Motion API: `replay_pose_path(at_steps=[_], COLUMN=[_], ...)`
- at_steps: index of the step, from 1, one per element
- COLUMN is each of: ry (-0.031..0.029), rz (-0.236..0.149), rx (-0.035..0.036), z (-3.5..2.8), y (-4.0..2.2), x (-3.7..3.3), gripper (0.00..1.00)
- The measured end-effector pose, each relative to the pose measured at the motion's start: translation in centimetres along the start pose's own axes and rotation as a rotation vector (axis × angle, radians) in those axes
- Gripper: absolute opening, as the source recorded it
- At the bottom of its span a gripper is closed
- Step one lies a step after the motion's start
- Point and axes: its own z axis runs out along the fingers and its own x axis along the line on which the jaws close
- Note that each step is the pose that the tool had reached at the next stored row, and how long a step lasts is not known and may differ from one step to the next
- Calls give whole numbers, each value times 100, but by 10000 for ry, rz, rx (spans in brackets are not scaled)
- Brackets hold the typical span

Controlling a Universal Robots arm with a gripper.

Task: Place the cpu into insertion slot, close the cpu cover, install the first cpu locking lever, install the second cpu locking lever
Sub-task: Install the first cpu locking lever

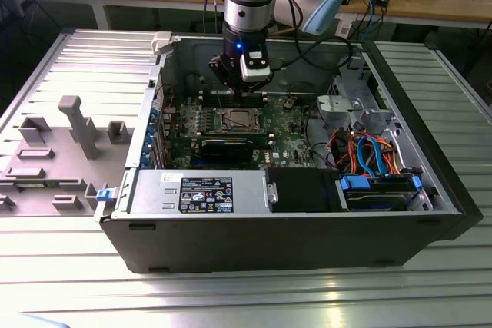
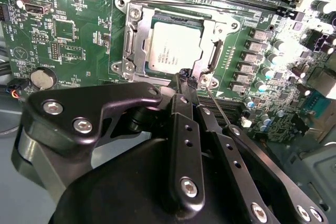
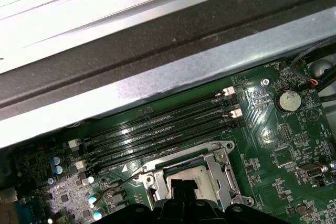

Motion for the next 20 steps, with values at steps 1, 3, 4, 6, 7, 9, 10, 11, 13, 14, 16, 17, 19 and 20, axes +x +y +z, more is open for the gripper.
replay_pose_path(at_steps=[1, 3, 4, 6, 7, 9, 10, 11, 13, 14, 16, 17, 19, 20], ry=[0, 2, 2, 3, 4, 5, 6, 6, 10, 13, 17, 18, 20, 21], rz=[-20, -52, -79, -106, -136, -160, -180, -192, -237, -288, -383, -463, -591, -695], rx=[-1, -2, -3, -5, -6, -9, -9, -9, -17, -26, -32, -33, -29, -25], z=[0, 0, 0, 0, 0, 0, 0, 0, 0, 0, 0, 0, 0, -1], y=[0, 0, 0, 0, 0, 0, 0, 0, 0, 0, 0, 0, 0, -1], x=[0, 0, 0, 0, 0, 0, 0, 0, 0, 0, 0, 0, 0, 0], gripper=[11, 11, 11, 11, 11, 11, 11, 11, 11, 11, 11, 11, 11, 11])
